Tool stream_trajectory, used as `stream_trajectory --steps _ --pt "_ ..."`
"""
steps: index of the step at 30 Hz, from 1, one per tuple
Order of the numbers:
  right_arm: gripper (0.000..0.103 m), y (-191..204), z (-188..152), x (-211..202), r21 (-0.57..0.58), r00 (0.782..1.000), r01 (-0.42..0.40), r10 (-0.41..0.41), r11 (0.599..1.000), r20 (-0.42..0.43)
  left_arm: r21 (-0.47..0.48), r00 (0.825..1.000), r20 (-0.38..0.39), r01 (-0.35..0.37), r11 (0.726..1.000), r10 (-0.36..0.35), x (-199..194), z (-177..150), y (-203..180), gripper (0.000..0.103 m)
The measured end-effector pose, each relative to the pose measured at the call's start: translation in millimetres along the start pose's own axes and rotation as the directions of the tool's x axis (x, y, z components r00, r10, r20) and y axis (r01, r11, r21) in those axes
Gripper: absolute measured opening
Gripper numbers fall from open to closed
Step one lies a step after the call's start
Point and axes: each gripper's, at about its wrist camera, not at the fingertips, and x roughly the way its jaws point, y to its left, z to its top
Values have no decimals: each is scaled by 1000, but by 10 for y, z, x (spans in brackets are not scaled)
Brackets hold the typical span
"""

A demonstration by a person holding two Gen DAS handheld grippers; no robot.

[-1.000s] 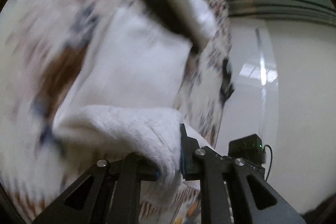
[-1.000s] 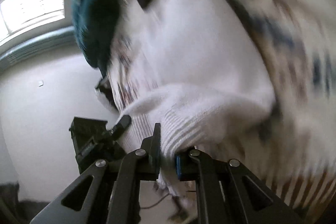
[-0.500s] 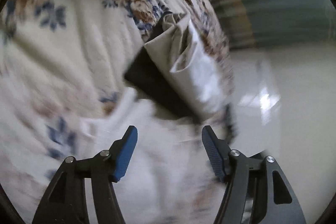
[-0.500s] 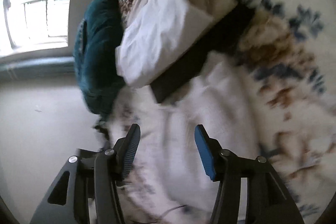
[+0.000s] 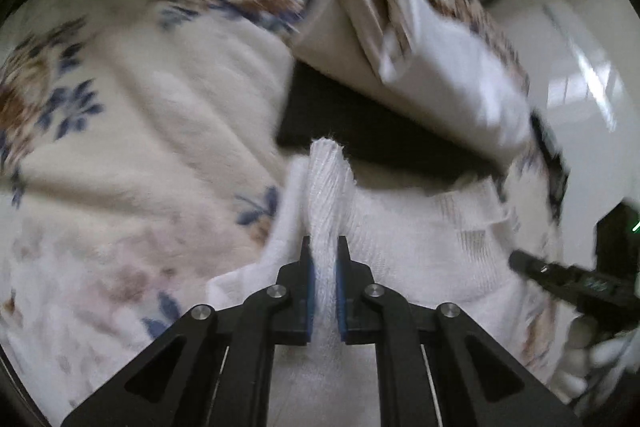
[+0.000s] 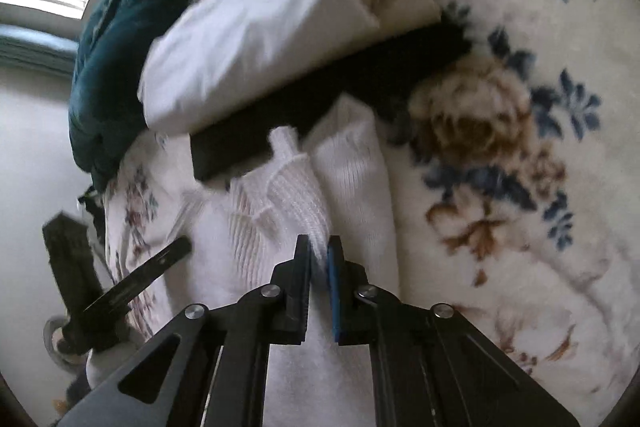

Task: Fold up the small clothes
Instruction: 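Pinch the sweater hem with both grippers and fold it over toward the collar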

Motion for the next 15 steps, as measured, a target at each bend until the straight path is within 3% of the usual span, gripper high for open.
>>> stream_trajectory --steps 2,5,8,11,12,15 --pt "7 -23 34 -52 16 1000 1 -1 1000 16 -53 1000 -1 -1 999 1 -36 14 183 6" --pt "6 -135 167 108 81 999 44 -44 996 -6 -139 998 -60 -13 990 5 183 12 488 6" --pt "5 -207 290 353 99 992 119 -114 988 -55 -125 994 -105 15 992 -29 329 19 518 7" --pt "6 -187 381 339 99 993 110 -105 989 -59 -107 991 -126 27 994 -41 275 56 460 15" --pt "7 -159 402 288 87 995 90 -86 992 -46 -105 991 -116 51 993 -63 232 68 447 24" --pt "41 -87 442 186 41 997 61 -59 997 -44 -93 989 -105 92 991 -102 252 118 438 36"
